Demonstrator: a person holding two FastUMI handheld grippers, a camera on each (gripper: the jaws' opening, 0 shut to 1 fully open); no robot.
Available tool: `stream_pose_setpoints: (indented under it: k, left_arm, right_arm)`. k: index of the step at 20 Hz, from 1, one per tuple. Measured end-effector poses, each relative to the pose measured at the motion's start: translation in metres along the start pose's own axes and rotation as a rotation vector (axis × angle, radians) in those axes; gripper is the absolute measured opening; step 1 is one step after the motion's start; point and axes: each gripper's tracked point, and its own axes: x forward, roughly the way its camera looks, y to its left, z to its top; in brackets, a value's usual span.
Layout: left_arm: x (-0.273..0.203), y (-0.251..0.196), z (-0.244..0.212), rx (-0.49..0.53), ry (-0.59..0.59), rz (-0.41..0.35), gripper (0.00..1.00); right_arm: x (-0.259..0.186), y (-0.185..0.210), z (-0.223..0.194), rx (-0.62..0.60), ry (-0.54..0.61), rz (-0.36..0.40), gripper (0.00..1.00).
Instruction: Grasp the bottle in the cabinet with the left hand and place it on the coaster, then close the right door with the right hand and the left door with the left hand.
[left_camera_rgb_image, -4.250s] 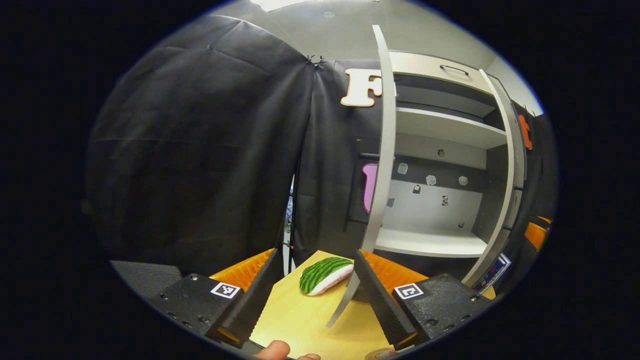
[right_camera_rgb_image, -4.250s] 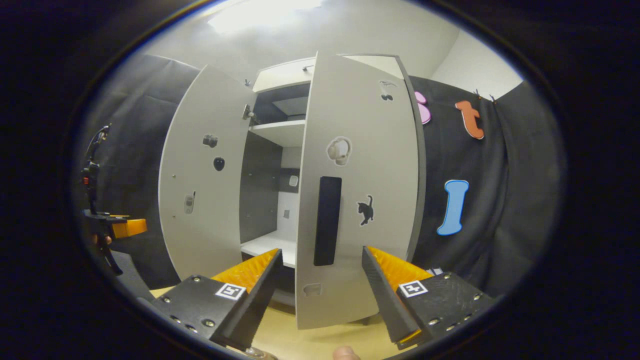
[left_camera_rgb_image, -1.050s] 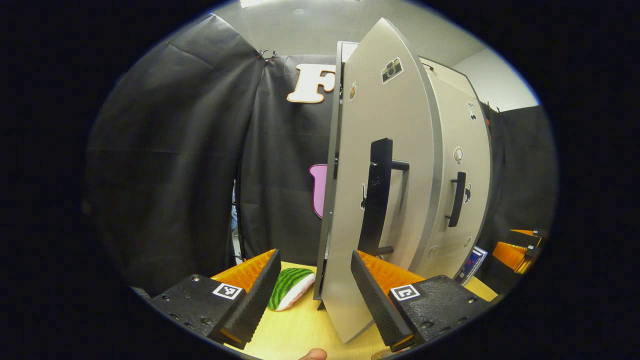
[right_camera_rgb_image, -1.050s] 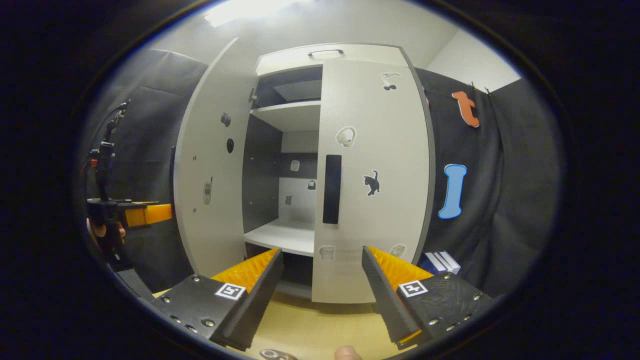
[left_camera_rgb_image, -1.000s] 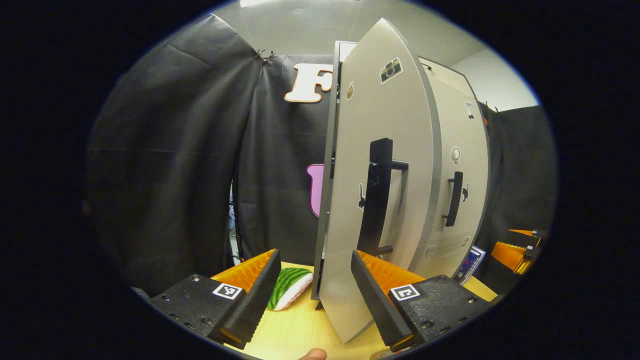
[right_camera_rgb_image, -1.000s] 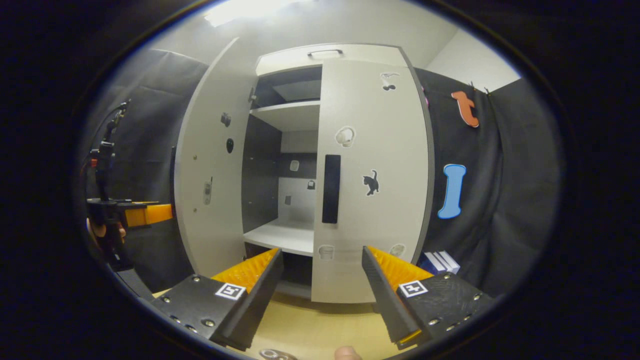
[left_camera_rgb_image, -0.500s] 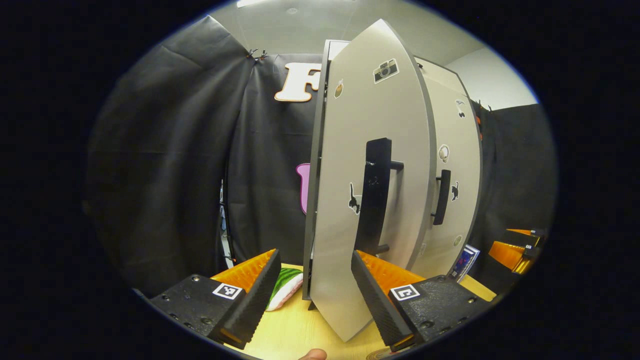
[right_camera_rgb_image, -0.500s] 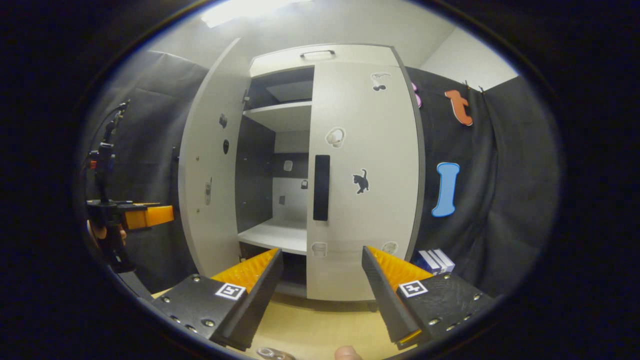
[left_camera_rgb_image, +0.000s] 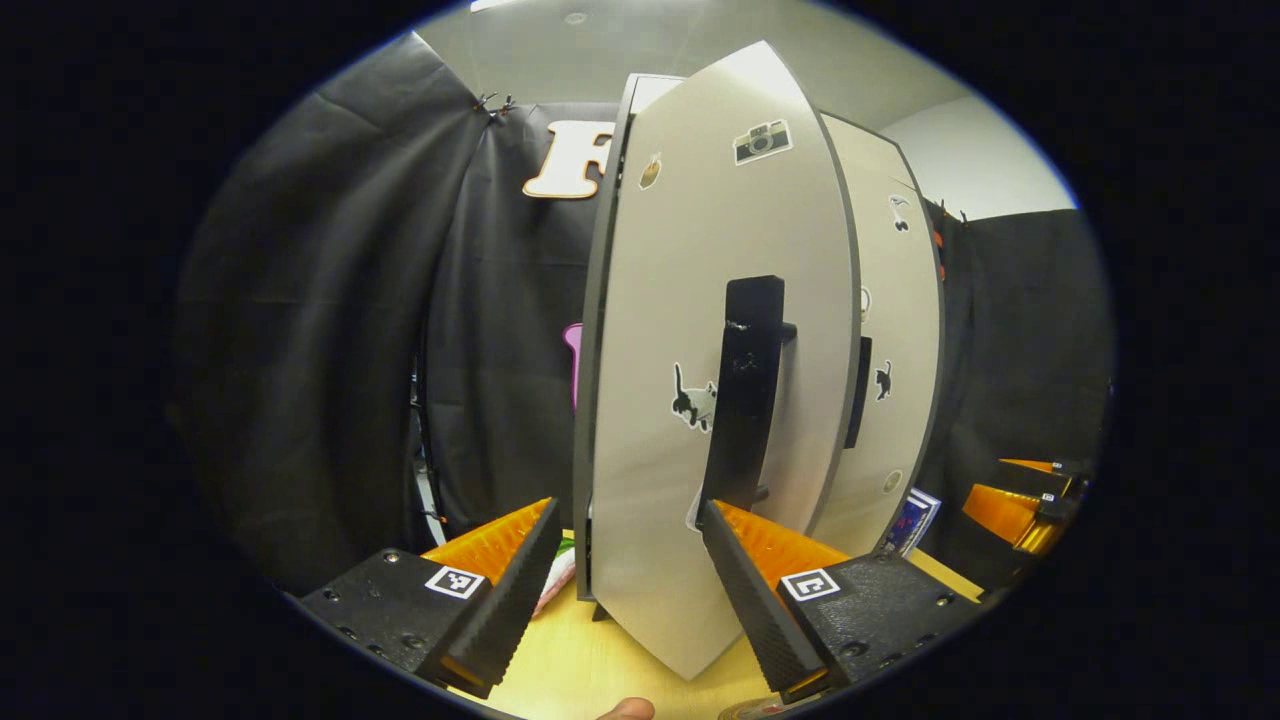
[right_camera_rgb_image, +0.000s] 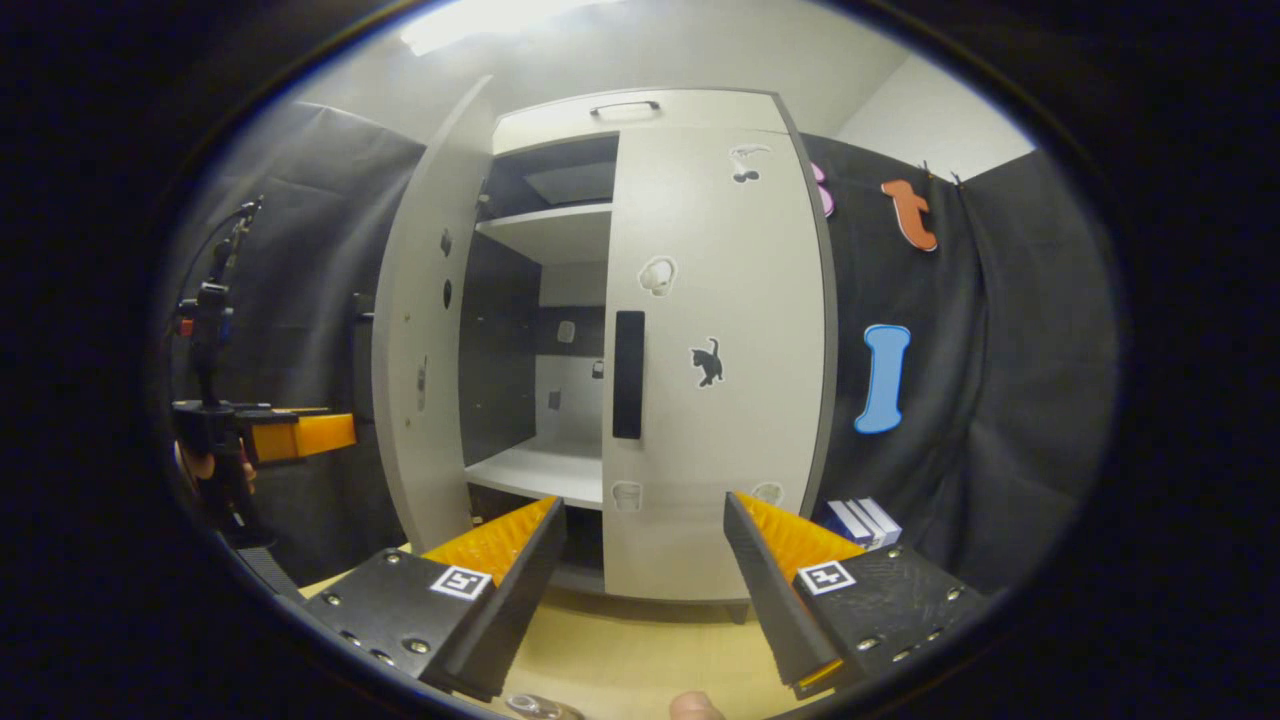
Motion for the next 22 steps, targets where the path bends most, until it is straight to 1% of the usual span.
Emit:
stream_pose_setpoints:
  k: [5, 12, 13, 14, 22]
  left_arm:
    - [0.013, -0.042, 0.005, -0.035, -0.02, -0.099, 0.93]
    - [0.021, -0.076, 0.005, -0.003, -0.011, -0.161, 0.92]
    - [0.022, -0.08, 0.006, -0.002, -0.009, -0.165, 0.87]
    - [0.023, -0.083, 0.005, -0.001, -0.007, -0.166, 0.92]
    - [0.021, -0.102, 0.013, -0.001, 0.02, -0.136, 0.92]
  right_arm:
    - [-0.002, -0.009, 0.002, -0.001, -0.005, -0.023, 0.96]
    - [-0.005, -0.024, 0.003, 0.002, -0.008, -0.055, 0.96]
    - [-0.004, -0.026, 0.002, 0.003, -0.008, -0.056, 0.96]
    - [-0.004, -0.027, 0.003, 0.003, -0.007, -0.055, 0.96]
    - [-0.006, -0.042, 0.009, -0.014, -0.016, -0.067, 0.96]
